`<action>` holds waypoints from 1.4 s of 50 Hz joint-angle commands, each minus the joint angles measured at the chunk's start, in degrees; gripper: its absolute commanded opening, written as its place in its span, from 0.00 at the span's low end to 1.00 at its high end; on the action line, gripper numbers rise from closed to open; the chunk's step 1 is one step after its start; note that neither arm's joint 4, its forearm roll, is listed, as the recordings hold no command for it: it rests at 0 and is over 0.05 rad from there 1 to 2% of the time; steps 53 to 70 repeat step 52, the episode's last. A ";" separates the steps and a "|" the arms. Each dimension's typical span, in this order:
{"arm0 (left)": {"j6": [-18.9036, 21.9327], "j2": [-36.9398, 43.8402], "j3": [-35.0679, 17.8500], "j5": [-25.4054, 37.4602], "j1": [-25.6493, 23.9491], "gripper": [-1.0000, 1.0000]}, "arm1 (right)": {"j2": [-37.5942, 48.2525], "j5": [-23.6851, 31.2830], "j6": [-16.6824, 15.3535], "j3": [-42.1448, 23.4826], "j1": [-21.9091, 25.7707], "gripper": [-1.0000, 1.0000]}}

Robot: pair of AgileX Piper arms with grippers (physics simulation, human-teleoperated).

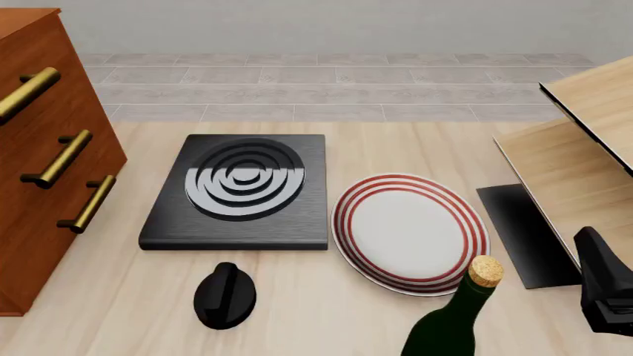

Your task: Put the bowl on the top of the cabinet.

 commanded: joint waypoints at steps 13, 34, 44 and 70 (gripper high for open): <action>0.21 -4.85 0.93 0.20 -0.59 1.00 | 0.00 0.00 0.00 0.00 0.01 1.00; -4.88 -20.23 -1.99 2.79 -3.41 1.00 | 0.01 0.00 0.01 0.00 0.01 1.00; -5.13 -22.55 -3.16 5.53 -4.99 1.00 | -0.01 0.00 0.01 0.00 0.01 1.00; -4.99 -23.82 -3.77 7.11 -6.09 1.00 | 0.01 0.00 -0.02 0.00 0.00 1.00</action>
